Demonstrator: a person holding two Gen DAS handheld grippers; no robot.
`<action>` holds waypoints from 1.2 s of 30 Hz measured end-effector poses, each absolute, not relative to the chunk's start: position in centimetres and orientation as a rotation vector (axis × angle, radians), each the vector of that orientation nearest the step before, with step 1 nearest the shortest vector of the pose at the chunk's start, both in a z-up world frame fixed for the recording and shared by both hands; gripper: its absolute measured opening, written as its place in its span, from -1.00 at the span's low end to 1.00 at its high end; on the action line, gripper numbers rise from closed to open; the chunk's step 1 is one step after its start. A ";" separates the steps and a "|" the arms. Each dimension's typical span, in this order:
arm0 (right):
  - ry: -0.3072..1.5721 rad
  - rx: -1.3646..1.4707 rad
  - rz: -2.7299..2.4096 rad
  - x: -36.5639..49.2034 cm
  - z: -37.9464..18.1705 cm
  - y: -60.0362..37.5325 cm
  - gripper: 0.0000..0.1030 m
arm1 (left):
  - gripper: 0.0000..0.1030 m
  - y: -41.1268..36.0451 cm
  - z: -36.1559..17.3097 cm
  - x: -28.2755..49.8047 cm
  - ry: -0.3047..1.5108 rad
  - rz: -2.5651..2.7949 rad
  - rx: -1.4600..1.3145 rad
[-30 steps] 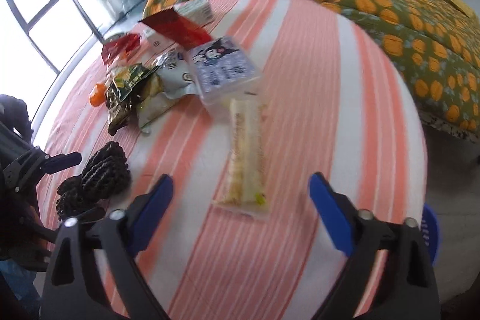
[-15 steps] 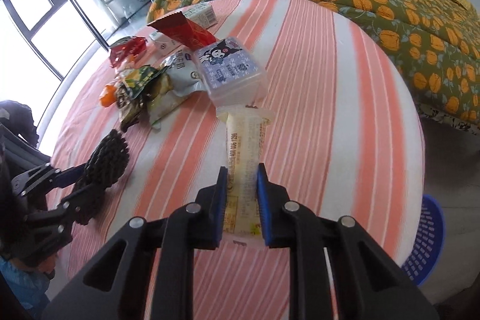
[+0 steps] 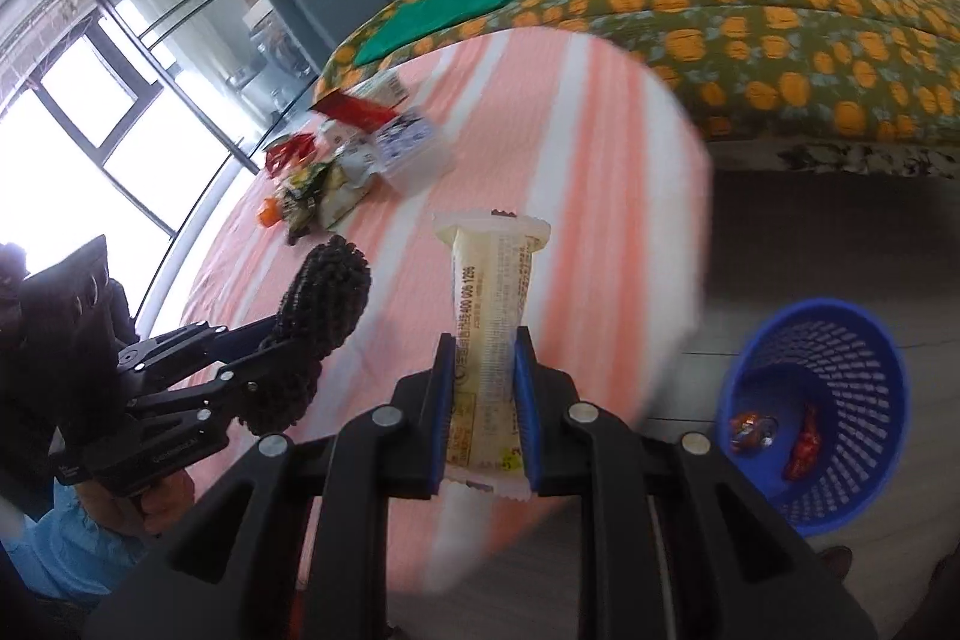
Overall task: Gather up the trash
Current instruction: 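Carry net and packet over the blue wastebasket and open both tools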
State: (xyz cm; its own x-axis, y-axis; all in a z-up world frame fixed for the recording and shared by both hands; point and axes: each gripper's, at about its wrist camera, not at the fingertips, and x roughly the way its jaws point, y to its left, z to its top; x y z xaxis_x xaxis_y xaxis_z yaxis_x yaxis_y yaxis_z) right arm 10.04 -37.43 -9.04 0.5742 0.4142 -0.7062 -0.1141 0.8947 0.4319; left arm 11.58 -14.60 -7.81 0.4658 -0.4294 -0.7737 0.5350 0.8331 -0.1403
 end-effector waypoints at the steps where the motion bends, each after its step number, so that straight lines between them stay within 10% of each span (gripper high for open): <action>1: 0.909 0.361 0.298 9.5 -9.1 -38.6 -0.64 | -0.39 -15.9 -7.7 11.3 0.910 -0.615 0.132; 29: 1.086 0.473 -0.077 9.3 -22.5 -61.8 -0.64 | -0.30 -46.8 -23.4 13.2 1.128 -0.788 0.296; 32: 1.099 0.488 -0.072 10.1 -23.6 -62.6 -0.41 | 0.14 -47.5 -25.0 14.2 1.145 -0.756 0.296; 34: 1.098 0.498 -0.079 10.3 -23.9 -63.0 0.29 | 0.33 -47.8 -25.3 14.6 1.142 -0.738 0.293; 36: 1.083 0.519 -0.110 10.0 -23.7 -63.6 0.30 | 0.44 -47.5 -24.8 14.5 1.124 -0.731 0.294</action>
